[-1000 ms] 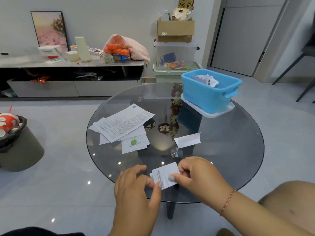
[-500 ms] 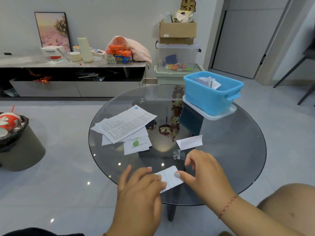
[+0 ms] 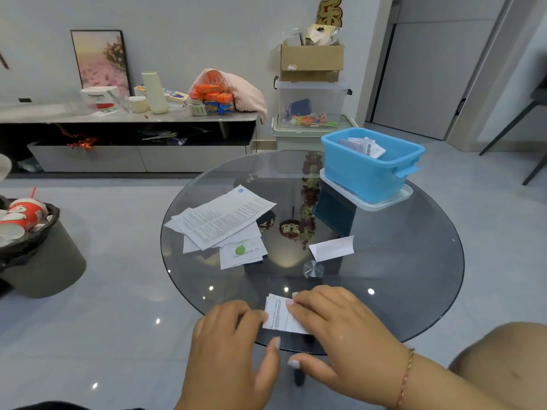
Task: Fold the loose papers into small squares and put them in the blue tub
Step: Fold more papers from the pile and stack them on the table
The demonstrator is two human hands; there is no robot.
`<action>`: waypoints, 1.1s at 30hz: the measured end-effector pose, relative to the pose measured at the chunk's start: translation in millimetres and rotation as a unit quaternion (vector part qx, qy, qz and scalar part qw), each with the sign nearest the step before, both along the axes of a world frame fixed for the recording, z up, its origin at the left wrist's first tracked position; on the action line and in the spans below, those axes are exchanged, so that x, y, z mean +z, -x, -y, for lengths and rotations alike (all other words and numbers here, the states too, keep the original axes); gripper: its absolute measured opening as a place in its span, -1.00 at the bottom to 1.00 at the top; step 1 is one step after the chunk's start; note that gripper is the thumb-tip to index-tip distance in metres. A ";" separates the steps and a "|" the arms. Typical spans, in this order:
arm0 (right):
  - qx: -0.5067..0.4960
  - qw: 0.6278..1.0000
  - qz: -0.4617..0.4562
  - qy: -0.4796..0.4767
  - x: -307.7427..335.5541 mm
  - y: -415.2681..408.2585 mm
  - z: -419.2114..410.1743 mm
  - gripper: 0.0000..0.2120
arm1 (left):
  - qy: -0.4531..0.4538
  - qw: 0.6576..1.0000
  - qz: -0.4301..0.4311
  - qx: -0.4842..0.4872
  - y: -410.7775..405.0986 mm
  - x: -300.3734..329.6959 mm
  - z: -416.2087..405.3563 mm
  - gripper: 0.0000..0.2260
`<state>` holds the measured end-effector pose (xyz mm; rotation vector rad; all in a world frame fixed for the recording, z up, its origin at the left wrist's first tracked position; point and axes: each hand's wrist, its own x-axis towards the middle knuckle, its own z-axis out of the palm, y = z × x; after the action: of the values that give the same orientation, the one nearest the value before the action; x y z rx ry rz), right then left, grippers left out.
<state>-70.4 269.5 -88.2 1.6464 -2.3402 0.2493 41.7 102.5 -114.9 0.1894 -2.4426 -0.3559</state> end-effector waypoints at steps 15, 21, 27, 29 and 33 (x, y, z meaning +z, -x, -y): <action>0.009 0.999 -0.005 0.035 -3.4 -13.1 2.2 -0.46 | -0.156 0.977 0.119 0.088 9.5 25.2 -9.1 -0.82; -0.081 0.971 0.198 0.109 4.5 -7.3 9.3 -0.75 | -0.196 0.971 0.118 0.068 12.1 36.6 -10.8 -0.82; -0.134 0.817 0.490 0.273 19.4 2.6 15.6 -0.78 | -0.419 0.902 0.100 -0.006 19.5 53.0 -11.1 -0.86; -0.120 0.773 0.546 0.302 25.4 4.1 16.4 -0.85 | -0.494 0.864 0.091 -0.018 21.8 58.6 -11.0 -0.88; -0.095 0.731 0.596 0.319 28.5 4.1 18.3 -0.92 | -0.567 0.820 0.069 -0.035 24.7 67.5 -12.9 -0.93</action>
<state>-74.4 251.2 -59.8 0.8789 -2.5089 2.3249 17.0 115.3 -47.5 0.6343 -2.0398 -1.8480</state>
